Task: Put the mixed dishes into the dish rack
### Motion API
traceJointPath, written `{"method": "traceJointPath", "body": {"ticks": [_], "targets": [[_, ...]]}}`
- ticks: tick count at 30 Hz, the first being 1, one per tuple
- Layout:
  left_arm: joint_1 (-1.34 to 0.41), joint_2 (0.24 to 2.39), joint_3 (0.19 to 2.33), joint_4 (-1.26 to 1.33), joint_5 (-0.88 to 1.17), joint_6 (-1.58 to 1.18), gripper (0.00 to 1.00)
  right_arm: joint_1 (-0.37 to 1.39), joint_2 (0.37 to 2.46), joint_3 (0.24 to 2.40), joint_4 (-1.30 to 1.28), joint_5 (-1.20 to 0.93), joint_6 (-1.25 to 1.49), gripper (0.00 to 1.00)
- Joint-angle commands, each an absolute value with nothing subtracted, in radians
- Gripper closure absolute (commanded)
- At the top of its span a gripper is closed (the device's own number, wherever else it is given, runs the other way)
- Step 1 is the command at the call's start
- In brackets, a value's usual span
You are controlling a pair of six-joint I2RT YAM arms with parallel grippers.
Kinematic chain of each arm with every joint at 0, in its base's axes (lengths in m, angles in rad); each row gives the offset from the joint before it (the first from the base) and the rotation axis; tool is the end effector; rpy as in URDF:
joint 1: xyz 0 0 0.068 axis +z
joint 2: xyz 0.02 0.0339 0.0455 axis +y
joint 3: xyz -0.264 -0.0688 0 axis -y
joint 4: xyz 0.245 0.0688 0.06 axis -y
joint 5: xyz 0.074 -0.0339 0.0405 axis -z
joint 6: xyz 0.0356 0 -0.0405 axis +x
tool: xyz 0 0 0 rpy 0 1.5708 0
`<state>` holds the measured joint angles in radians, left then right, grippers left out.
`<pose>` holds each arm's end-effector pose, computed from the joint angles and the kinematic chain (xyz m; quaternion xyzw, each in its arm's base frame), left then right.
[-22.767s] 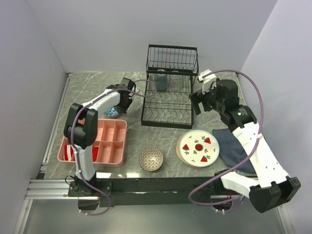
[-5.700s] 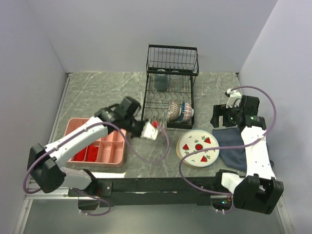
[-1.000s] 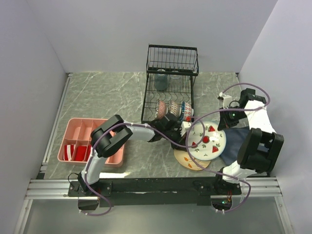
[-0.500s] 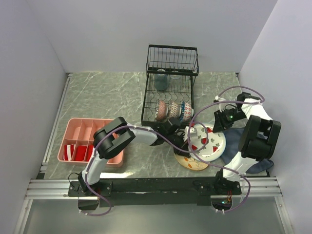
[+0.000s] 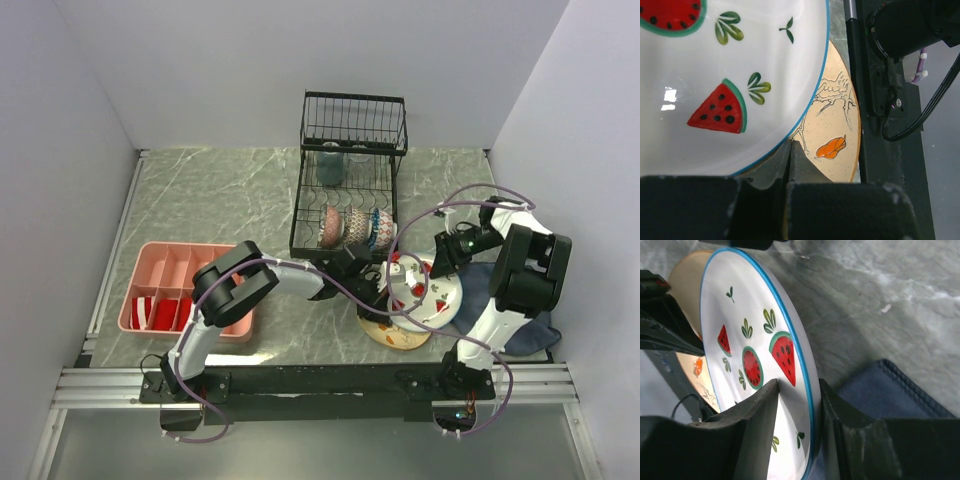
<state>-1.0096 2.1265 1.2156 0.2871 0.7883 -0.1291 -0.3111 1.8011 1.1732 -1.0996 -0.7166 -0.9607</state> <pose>0.2114 -0.3837 0.1231 0.5086 0.6688 -0.5148 0.1704 0.2909 -0.0690 0.1756 -0.2719 0.8936 0.3248 0.1487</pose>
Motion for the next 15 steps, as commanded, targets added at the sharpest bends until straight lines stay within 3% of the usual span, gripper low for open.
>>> {"method": "traceJointPath", "body": {"ticks": [1, 8, 15], "targets": [[-0.993, 2.181, 1.223, 0.390, 0.532, -0.077, 0.96, -0.272, 1.891, 1.112, -1.445, -0.755, -0.983, 0.64], [-0.983, 2.175, 1.227, 0.368, 0.528, -0.066, 0.96, -0.293, 1.864, 1.158, -1.443, -0.732, -0.982, 1.00], [-0.943, 2.134, 1.276, 0.240, 0.622, -0.043, 0.92, -0.302, 1.666, 1.244, -1.447, -0.626, -0.914, 1.00]]}}
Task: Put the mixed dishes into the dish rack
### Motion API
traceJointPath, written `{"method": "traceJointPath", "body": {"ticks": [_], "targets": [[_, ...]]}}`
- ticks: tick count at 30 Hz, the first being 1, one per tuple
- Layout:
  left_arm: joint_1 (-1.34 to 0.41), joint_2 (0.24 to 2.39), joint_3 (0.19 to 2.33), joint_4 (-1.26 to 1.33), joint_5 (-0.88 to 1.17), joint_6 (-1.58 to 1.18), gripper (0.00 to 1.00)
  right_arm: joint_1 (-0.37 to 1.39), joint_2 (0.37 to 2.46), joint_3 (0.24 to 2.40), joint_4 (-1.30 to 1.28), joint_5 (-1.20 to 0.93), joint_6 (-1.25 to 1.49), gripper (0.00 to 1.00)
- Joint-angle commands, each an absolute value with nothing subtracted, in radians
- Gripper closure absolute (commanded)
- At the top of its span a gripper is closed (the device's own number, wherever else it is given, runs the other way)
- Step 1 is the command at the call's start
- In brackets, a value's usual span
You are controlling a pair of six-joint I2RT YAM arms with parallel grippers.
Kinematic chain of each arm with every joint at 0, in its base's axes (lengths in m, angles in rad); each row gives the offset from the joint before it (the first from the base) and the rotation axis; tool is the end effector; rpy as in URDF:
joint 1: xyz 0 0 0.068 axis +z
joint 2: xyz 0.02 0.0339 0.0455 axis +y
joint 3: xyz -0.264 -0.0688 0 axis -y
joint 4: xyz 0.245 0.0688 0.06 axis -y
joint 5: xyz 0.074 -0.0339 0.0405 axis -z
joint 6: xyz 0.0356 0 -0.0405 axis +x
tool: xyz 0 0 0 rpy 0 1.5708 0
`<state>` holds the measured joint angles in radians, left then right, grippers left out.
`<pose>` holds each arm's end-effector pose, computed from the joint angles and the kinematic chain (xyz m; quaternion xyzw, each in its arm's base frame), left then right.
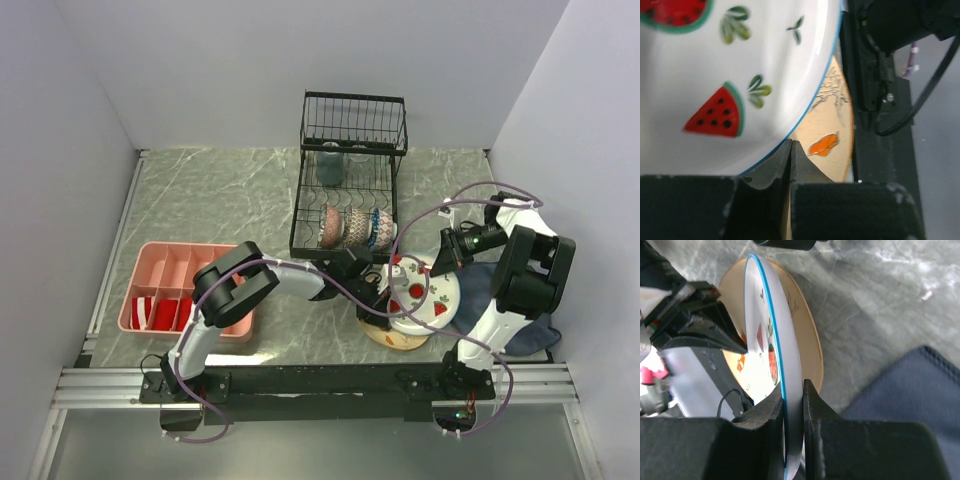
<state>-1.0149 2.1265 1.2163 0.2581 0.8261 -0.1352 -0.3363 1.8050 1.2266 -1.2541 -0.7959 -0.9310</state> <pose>0.2073 -0.3833 0.1216 0.5106 0.6670 -0.5228 0.1451 0.2856 -0.0729 0.1911 -0.2194 0.8887 0.3808 0.1306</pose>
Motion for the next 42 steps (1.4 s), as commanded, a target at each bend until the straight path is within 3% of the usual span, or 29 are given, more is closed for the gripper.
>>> {"method": "traceJointPath", "body": {"ticks": [1, 11, 16, 19, 22, 24, 30, 35, 36, 42], "targets": [[-0.928, 2.117, 1.282, 0.195, 0.636, 0.013, 0.90, -0.302, 1.639, 1.277, -1.448, -0.609, -0.902, 1.00], [-0.806, 1.740, 1.268, -0.113, 0.667, 0.301, 0.88, -0.293, 1.339, 1.535, -1.431, -0.667, -0.806, 1.00], [-0.660, 1.548, 1.270, -0.103, 0.569, 0.336, 0.99, -0.180, 1.289, 1.724, -1.321, -0.629, -0.539, 1.00], [-0.571, 1.447, 1.197, 0.047, 0.436, 0.257, 0.99, -0.056, 1.322, 1.893, -1.266, -0.548, -0.421, 1.00], [-0.516, 1.378, 1.083, 0.193, 0.147, 0.056, 0.99, -0.022, 1.316, 2.015, -1.064, -0.514, -0.240, 1.00], [-0.493, 1.393, 1.066, 0.195, 0.005, 0.008, 0.99, -0.005, 1.281, 2.007, -0.921, -0.448, -0.151, 1.00], [-0.454, 1.609, 1.248, -0.015, -0.139, -0.095, 0.99, 0.162, 1.258, 1.905, -0.465, -0.180, -0.046, 1.00], [-0.351, 1.690, 1.298, -0.081, -0.051, -0.313, 0.99, 0.356, 1.341, 1.875, -0.238, 0.177, -0.116, 1.00], [-0.348, 1.700, 1.284, -0.037, -0.038, -0.321, 0.99, 0.388, 1.374, 1.862, -0.195, 0.333, -0.142, 1.00], [-0.351, 1.831, 1.387, -0.061, -0.008, -0.365, 0.99, 0.474, 1.591, 2.045, -0.076, 0.668, -0.213, 1.00]]}}
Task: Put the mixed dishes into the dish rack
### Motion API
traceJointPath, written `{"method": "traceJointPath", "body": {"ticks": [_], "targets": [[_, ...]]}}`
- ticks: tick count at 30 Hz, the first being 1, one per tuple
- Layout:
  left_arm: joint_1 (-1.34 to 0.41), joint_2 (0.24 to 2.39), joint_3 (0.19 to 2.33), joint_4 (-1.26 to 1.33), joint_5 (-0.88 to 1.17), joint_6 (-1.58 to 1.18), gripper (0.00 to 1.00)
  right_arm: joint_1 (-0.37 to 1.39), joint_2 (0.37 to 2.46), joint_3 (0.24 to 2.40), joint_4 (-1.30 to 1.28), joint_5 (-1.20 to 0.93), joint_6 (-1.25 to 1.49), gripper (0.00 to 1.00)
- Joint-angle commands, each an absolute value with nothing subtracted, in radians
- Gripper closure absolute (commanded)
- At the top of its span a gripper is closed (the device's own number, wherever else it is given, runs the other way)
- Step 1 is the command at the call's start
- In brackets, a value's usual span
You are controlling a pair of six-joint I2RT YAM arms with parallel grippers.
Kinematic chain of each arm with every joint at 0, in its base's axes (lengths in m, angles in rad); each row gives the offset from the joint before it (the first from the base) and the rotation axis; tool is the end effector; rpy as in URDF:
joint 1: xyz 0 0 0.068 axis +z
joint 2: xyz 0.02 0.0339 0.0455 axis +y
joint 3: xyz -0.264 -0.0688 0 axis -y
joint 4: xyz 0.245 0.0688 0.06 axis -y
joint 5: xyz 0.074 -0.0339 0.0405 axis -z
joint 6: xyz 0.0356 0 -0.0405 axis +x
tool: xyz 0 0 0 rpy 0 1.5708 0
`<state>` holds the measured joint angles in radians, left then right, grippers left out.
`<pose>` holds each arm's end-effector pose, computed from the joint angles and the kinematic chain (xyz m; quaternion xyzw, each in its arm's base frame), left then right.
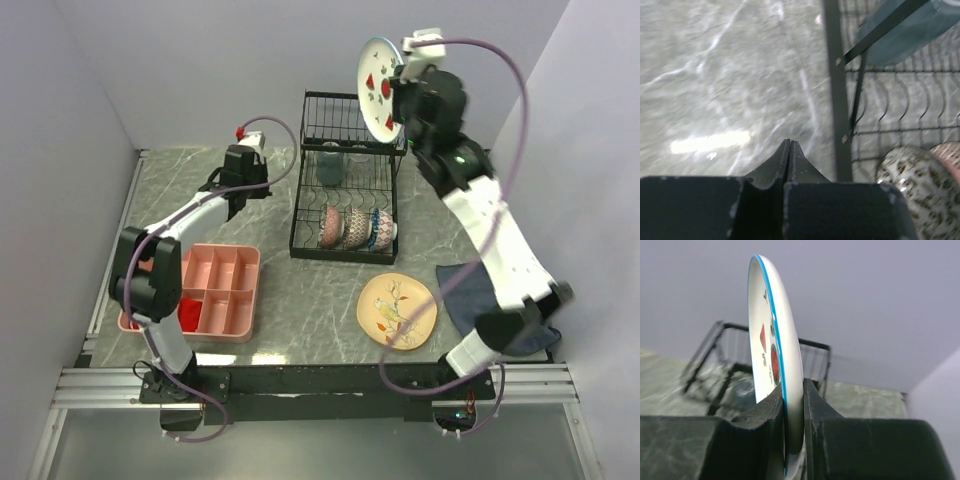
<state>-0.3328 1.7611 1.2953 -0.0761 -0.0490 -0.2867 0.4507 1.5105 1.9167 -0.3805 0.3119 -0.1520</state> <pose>0.3877 -0.1322 0.2598 0.0080 0.8704 -0.1296 0.4750 0.2868 0.1266 0.5317 -0.0984 0.6914 -0.0019 0.7157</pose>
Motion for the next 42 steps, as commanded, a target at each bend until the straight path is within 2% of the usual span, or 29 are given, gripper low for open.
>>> {"method": "traceJointPath", "body": {"ticks": [1, 4, 6, 10, 15, 42], "targets": [[-0.351, 1.847, 1.408, -0.054, 0.009, -0.362, 0.99, 0.489, 1.612, 2.048, -0.037, 0.727, -0.260, 1.00], [-0.350, 1.907, 1.439, -0.071, 0.029, -0.394, 0.99, 0.503, 1.728, 2.141, -0.008, 0.881, -0.328, 1.00], [-0.350, 1.920, 1.416, -0.054, 0.043, -0.417, 0.99, 0.502, 1.808, 2.252, -0.081, 0.884, -0.307, 1.00], [-0.351, 1.948, 1.375, -0.026, 0.071, -0.457, 0.99, 0.505, 1.848, 2.249, -0.055, 0.888, -0.341, 1.00], [-0.365, 1.965, 1.333, -0.006, 0.115, -0.482, 0.99, 0.505, 1.965, 2.381, -0.175, 0.923, -0.324, 1.00], [-0.379, 1.988, 1.310, 0.032, 0.164, -0.515, 0.99, 0.474, 2.048, 2.342, -0.411, 0.830, -0.123, 1.00]]}}
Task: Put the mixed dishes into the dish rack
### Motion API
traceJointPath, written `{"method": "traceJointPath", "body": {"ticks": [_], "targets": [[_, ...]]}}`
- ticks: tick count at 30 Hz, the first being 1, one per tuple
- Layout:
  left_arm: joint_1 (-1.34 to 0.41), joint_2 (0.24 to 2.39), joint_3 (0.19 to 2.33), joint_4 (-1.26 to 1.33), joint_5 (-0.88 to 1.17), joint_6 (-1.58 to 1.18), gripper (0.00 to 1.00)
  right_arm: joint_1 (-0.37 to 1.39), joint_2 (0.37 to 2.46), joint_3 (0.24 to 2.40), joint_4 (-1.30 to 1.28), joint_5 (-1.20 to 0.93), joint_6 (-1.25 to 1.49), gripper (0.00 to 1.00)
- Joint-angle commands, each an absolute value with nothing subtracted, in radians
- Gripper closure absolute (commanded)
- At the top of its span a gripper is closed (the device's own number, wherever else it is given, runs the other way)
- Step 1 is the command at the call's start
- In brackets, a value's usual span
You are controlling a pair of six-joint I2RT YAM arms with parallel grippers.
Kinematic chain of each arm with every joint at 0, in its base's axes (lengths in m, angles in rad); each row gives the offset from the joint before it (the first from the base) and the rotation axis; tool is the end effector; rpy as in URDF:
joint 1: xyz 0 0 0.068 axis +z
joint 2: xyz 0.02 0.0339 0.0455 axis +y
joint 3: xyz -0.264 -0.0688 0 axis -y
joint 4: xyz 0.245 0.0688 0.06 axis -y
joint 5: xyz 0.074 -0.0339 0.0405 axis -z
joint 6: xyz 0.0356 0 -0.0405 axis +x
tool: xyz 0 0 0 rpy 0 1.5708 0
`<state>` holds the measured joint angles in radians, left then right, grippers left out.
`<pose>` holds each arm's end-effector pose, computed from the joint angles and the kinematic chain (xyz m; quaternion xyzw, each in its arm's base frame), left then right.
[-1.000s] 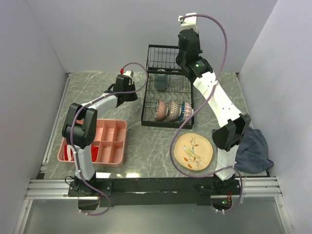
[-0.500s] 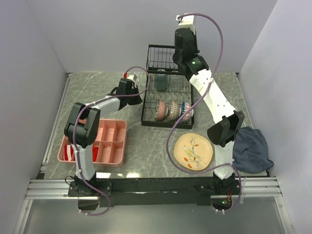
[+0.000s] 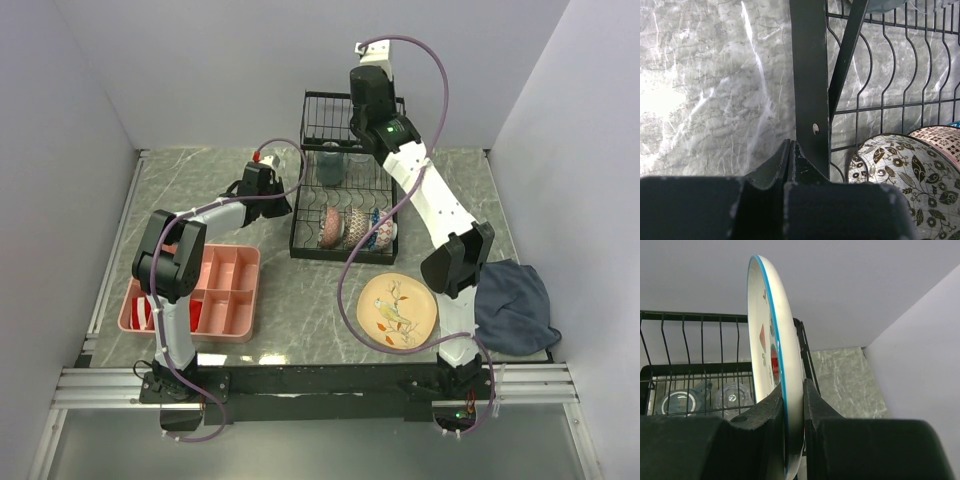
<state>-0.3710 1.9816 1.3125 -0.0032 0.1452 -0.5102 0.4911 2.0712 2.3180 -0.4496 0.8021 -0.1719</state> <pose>0.4085 -0.1644 0.1826 -0.0311 0.8984 -0.2438 0.3639 0.4233 0.1973 0.4433 0.0010 0.7550 -0.2063 0.6224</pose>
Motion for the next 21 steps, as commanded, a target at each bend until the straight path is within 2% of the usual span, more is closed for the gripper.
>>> {"method": "traceJointPath", "body": {"ticks": [1, 6, 15, 21], "targets": [[-0.380, 1.988, 1.310, 0.032, 0.163, -0.517, 0.99, 0.476, 2.049, 2.342, -0.413, 0.836, -0.118, 1.00], [-0.387, 1.985, 1.310, 0.032, 0.163, -0.511, 0.99, 0.475, 2.043, 2.368, -0.449, 0.873, -0.052, 1.00], [-0.393, 1.996, 1.308, 0.048, 0.181, -0.523, 0.99, 0.495, 1.936, 2.267, -0.387, 0.923, -0.110, 1.00], [-0.393, 1.997, 1.305, 0.057, 0.206, -0.537, 0.99, 0.497, 1.983, 2.275, -0.423, 0.890, -0.112, 1.00]]}}
